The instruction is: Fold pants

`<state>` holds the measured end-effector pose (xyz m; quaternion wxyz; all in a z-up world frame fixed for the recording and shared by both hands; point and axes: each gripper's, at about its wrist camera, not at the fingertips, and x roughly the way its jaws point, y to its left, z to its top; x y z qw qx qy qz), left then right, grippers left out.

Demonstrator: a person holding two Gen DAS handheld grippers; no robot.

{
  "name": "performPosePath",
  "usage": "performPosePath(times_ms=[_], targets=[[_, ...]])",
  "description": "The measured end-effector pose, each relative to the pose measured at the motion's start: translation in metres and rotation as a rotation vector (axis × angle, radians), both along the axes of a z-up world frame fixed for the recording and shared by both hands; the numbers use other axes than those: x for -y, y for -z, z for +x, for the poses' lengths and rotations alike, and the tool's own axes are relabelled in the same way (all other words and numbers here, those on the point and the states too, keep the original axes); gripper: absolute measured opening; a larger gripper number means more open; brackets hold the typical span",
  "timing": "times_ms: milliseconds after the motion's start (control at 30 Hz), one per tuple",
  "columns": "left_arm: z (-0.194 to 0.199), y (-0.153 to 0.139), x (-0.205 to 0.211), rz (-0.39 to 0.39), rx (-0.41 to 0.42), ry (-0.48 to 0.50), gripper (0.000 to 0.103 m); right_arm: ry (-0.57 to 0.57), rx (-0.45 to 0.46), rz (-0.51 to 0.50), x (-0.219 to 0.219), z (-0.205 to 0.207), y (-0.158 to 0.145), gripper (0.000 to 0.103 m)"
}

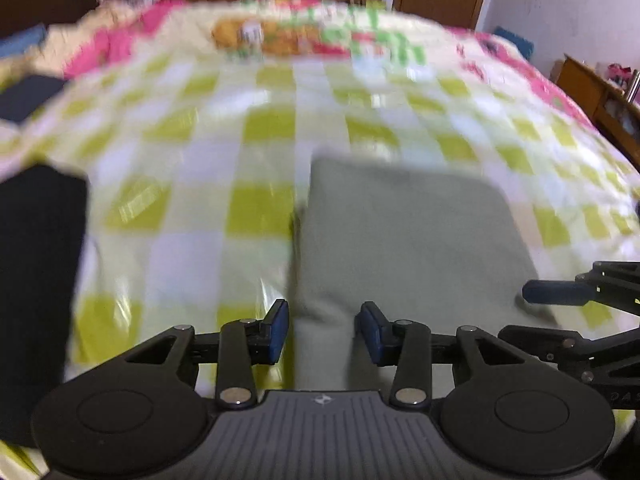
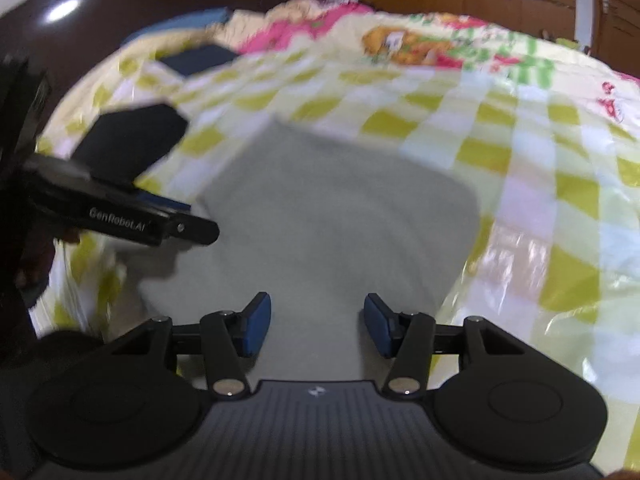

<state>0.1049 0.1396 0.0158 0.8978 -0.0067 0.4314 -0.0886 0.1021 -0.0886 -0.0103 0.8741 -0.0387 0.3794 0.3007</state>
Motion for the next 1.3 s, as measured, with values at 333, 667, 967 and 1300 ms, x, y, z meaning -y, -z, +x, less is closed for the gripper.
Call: performPosePath(times_ms=[333, 667, 967, 1300], targets=[[0.058, 0.029, 0.018, 0.045, -0.007, 0.002, 0.060, -0.039, -0.050, -0.027, -0.007, -0.014, 0.024, 0.053], [0.023, 0.009, 0.002, 0.025, 0.059, -0.062, 0.060, 0.047, -0.015, 0.021, 0.009, -0.008, 0.009, 0.053], [-0.008, 0.011, 0.012, 0.095, 0.017, -0.065, 0.062, 0.054, 0.008, -0.001, 0.008, -0.035, -0.002, 0.054], [-0.032, 0.029, 0.024, 0.060, -0.047, -0.052, 0.063, 0.220, -0.203, 0.157, 0.033, -0.014, 0.029, 0.061]])
